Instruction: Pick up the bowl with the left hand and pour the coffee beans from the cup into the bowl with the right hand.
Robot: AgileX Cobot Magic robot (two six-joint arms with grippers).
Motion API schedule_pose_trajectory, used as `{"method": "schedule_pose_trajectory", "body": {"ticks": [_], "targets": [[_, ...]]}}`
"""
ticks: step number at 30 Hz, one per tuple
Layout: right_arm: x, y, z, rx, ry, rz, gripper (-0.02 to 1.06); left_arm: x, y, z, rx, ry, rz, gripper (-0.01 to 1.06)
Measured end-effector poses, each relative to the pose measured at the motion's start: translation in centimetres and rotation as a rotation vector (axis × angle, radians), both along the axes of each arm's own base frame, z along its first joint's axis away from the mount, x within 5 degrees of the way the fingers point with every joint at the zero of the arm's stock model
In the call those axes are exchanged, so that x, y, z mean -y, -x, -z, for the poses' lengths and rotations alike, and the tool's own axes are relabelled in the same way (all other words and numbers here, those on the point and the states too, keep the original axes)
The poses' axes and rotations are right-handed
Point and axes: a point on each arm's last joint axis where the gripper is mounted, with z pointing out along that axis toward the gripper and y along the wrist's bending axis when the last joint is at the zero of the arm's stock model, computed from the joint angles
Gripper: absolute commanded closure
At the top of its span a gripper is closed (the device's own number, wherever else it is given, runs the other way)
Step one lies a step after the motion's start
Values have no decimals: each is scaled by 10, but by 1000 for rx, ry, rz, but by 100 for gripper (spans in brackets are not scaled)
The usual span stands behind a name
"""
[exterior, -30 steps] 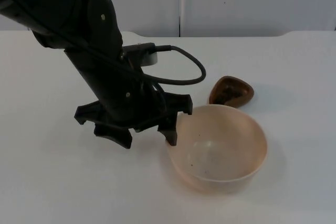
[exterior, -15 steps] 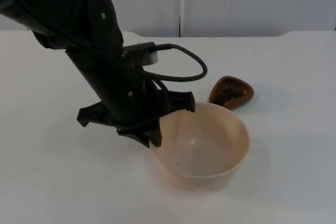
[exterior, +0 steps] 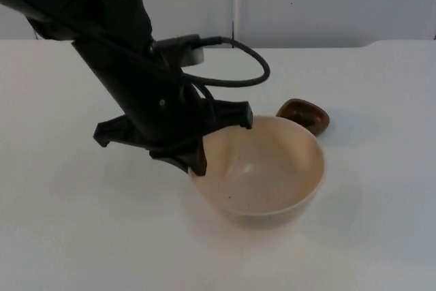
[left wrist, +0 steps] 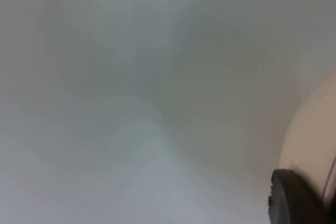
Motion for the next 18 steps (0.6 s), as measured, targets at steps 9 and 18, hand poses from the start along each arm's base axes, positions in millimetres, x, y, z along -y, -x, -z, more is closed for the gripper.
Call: {"method": "schedule_pose_trajectory", "body": {"ticks": [9,18], "targets": [[0,0,0,0,0,0,-1,-23,-7,-26,46,7,-29,105],[0,0,0,0,0,0,-1,-30,-8,-27,32,-6,-29,105]]}}
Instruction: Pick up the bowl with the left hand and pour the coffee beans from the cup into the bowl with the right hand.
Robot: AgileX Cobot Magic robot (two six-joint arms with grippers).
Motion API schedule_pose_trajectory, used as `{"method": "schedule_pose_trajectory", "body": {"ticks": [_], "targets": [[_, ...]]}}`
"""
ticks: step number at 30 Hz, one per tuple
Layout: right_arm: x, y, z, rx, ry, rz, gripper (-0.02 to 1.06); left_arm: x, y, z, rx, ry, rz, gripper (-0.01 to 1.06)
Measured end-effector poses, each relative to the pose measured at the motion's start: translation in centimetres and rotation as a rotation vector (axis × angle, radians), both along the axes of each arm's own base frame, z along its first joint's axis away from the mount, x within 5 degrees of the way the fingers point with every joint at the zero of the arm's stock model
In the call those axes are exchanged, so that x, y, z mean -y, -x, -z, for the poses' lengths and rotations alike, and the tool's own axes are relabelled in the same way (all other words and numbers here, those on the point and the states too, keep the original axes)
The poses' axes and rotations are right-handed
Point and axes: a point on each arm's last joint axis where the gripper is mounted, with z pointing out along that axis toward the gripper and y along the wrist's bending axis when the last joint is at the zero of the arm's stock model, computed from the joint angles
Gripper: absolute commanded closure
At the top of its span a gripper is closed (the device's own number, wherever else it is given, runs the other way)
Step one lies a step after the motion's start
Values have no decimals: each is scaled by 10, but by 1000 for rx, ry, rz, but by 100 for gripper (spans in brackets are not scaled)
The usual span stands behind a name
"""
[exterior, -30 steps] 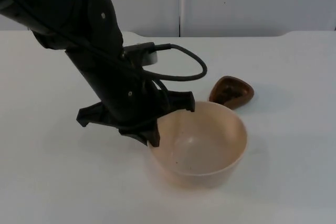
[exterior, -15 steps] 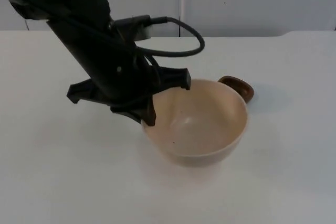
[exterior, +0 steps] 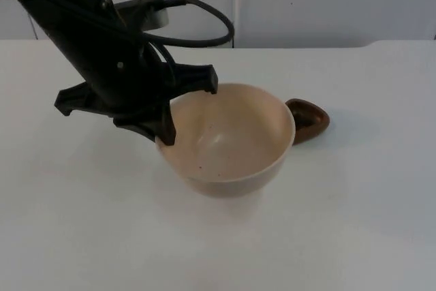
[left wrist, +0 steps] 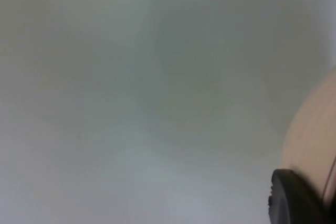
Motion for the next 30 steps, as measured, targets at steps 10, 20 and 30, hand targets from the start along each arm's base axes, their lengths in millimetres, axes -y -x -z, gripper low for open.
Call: {"method": "schedule_pose_trajectory", "body": {"ticks": [10,20,30], "targets": [[0,0,0,0,0,0,-1,-2,5,1,-42,-26,60,105],[0,0,0,0,0,0,-1,0,8,1,-63,-10,107,105],[0,0,0,0,-2,-1,-1,25,21,1,-72,18,160,105]]}}
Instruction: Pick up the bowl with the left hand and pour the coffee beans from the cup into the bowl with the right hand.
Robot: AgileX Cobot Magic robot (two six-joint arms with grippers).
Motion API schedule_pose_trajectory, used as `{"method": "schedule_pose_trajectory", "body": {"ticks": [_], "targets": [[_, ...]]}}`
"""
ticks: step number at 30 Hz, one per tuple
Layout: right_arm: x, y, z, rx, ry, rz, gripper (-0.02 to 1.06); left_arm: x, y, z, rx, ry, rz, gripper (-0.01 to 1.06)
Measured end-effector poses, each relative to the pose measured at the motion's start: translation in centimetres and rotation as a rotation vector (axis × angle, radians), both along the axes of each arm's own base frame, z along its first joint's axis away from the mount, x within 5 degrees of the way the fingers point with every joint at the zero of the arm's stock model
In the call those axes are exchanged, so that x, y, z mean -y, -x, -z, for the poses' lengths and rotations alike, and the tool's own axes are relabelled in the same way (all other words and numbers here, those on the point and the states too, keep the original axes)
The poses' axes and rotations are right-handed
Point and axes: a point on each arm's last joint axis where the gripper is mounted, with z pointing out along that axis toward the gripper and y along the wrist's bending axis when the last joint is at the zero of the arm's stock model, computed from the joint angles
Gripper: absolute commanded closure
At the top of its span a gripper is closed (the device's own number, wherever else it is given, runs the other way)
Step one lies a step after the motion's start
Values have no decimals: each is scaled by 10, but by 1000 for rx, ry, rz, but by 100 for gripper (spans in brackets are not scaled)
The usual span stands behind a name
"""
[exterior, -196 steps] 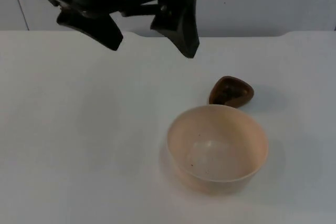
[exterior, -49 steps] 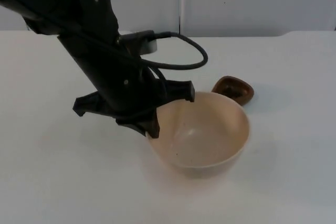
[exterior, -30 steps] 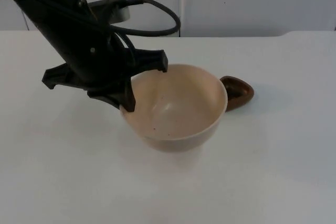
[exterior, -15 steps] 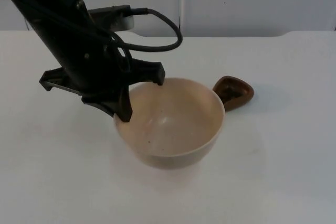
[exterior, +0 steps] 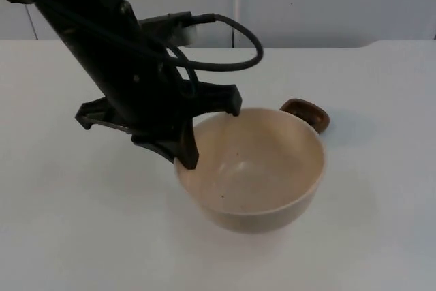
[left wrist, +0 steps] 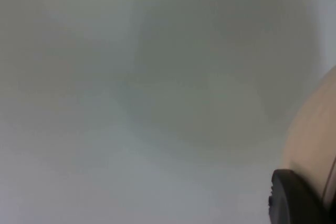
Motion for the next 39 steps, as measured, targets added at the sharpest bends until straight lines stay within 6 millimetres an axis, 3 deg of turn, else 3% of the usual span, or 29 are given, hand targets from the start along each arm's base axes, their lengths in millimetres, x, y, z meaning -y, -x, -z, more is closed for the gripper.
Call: {"method": "schedule_pose_trajectory", "body": {"ticks": [4,22,27,33,39], "targets": [[0,0,0,0,0,0,-1,8,4,0,6,3,22,105],[-3,-2,-4,-9,-31,-21,-1,9,4,0,18,8,15,105],[-8,-16,-27,-55,-43,-69,-1,9,2,-1,35,13,9,105],[-11,-47,-57,-112,-39,-81,-1,5,-1,0,55,-31,-35,105],[-14,-92,-86,-164,-33,-82,-1,-1,-3,2,72,-96,-69,105]]}}
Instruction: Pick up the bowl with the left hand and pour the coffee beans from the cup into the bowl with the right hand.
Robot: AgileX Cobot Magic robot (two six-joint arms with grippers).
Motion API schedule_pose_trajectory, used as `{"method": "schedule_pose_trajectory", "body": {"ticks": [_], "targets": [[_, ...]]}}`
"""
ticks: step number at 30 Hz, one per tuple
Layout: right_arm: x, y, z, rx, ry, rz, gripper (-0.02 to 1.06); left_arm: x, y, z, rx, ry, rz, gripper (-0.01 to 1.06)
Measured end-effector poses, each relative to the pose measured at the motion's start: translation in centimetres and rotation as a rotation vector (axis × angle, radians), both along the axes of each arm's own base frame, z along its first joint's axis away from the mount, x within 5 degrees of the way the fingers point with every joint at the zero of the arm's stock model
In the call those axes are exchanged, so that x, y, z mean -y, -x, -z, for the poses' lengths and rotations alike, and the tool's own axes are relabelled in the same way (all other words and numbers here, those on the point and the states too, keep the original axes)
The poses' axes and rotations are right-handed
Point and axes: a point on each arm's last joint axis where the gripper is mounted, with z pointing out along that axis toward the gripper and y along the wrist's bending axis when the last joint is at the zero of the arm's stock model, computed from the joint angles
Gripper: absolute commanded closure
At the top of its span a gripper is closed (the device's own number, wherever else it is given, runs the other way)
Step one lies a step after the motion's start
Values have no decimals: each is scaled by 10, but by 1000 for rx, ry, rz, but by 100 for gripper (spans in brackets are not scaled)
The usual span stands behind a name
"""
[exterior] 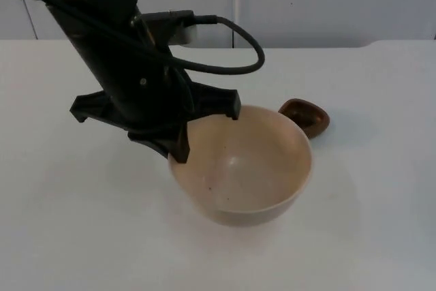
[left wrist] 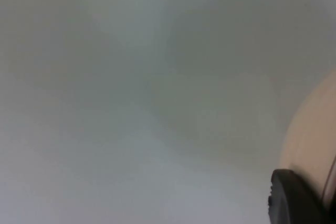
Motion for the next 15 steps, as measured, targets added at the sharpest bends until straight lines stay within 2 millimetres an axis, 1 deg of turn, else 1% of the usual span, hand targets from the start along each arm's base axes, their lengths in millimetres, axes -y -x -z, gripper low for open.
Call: {"method": "schedule_pose_trajectory", "body": {"ticks": [3,4,7,8,9,14,15], "targets": [[-2,-30,-14,-46,-6,-3,-1,-2,0,0,1,-17,-16,105],[-2,-30,-14,-46,-6,-3,-1,-2,0,0,1,-17,-16,105],[-9,-66,-23,-100,-43,-27,-1,-3,-1,1,4,-33,-28,105],[-11,-77,-25,-117,-58,-39,-1,-4,-1,1,3,-34,-30,105],[-11,-77,-25,-117,-58,-39,-1,-4,-1,1,3,-34,-30,105],[-21,-123,-26,-183,-104,-84,-1,-4,-1,1,1,-36,-31,105],[-21,-123,-26,-183,-104,-84,-1,-4,-1,1,1,-36,-31,105]]}}
